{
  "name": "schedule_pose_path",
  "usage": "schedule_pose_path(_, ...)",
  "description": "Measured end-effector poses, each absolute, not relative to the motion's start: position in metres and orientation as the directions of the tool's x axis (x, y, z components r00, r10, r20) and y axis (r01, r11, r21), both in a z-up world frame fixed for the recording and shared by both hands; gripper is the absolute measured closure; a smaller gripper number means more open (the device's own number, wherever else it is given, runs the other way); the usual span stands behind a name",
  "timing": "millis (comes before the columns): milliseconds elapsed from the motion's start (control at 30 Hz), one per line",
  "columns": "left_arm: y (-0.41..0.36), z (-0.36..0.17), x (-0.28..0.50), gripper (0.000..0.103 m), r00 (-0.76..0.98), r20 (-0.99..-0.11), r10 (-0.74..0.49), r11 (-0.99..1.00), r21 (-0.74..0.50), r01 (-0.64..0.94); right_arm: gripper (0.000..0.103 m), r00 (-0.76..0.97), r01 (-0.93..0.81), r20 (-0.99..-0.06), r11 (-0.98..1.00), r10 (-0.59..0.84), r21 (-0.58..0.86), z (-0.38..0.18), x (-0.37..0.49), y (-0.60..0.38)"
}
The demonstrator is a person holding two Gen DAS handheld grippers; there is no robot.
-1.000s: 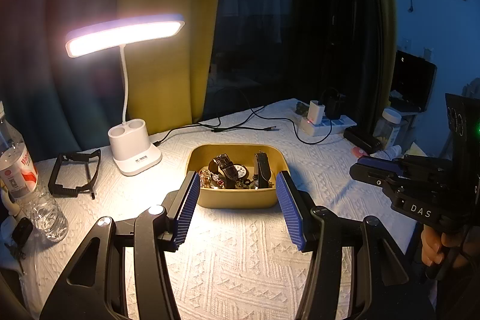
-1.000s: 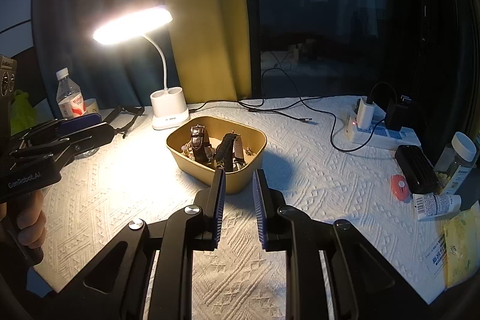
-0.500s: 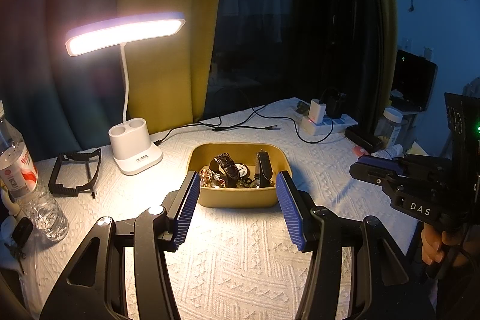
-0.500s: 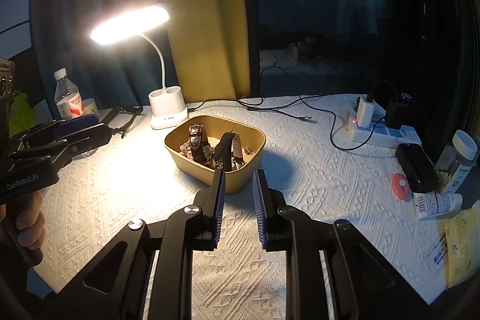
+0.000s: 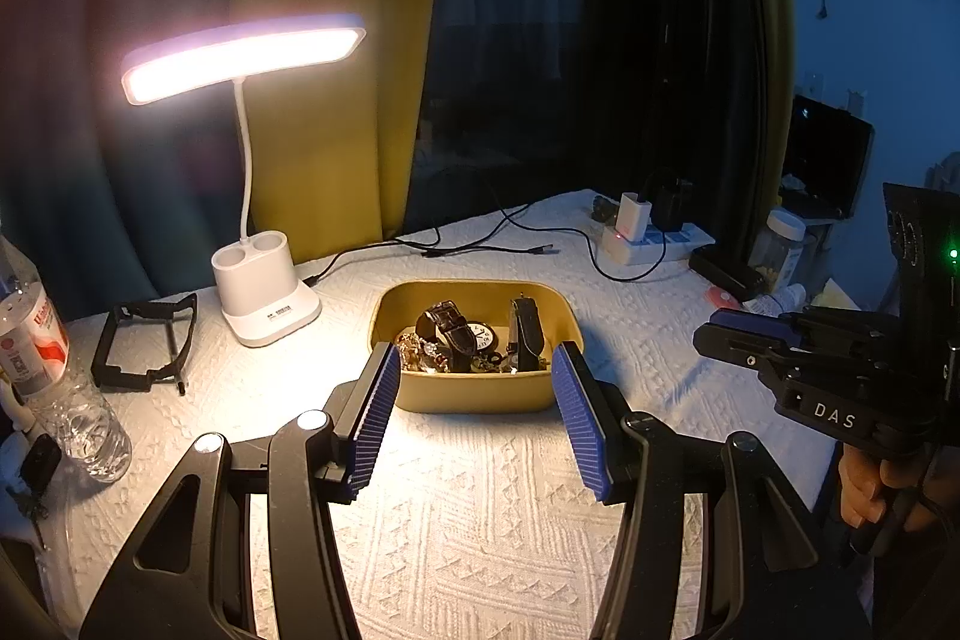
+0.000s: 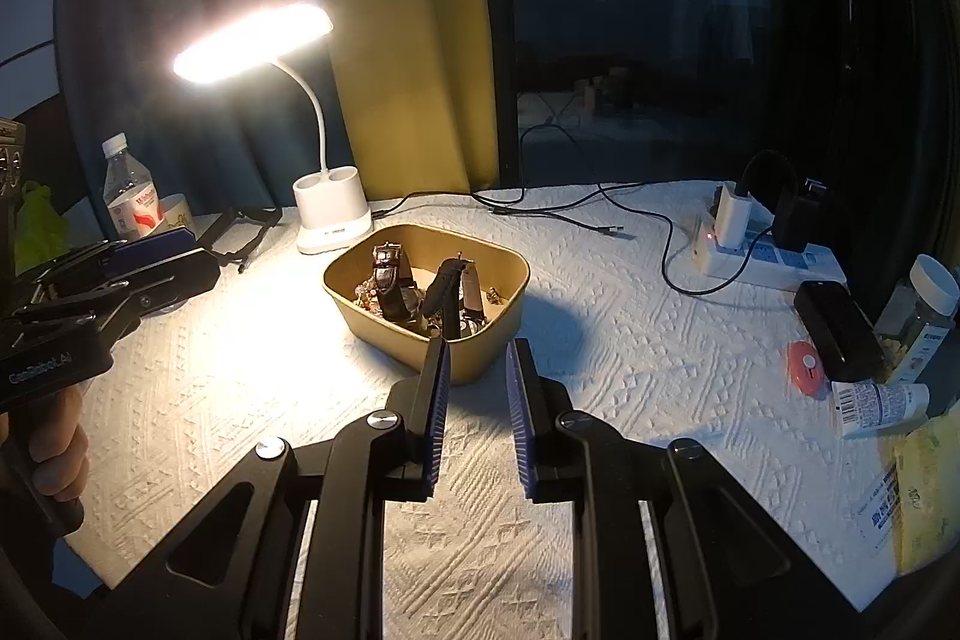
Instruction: Organize jewelry
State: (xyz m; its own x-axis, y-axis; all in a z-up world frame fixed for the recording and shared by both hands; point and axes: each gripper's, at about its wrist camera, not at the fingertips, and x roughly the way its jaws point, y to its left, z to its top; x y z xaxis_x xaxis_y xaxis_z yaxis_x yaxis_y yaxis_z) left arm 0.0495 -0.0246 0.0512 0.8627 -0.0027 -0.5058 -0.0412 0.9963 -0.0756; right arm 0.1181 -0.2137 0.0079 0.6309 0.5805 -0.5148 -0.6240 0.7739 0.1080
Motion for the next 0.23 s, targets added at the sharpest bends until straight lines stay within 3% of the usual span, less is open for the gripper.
schedule_pose_path(233, -0.0228, 0.0459, 0.0543, 0.047, 0.86, -0.511, -0.022, 0.997, -0.078, -0.021, 0.084, 0.626, -0.62, -0.529, 0.777, 0.573, 0.108, 0.0051, 0.1234, -0.2086)
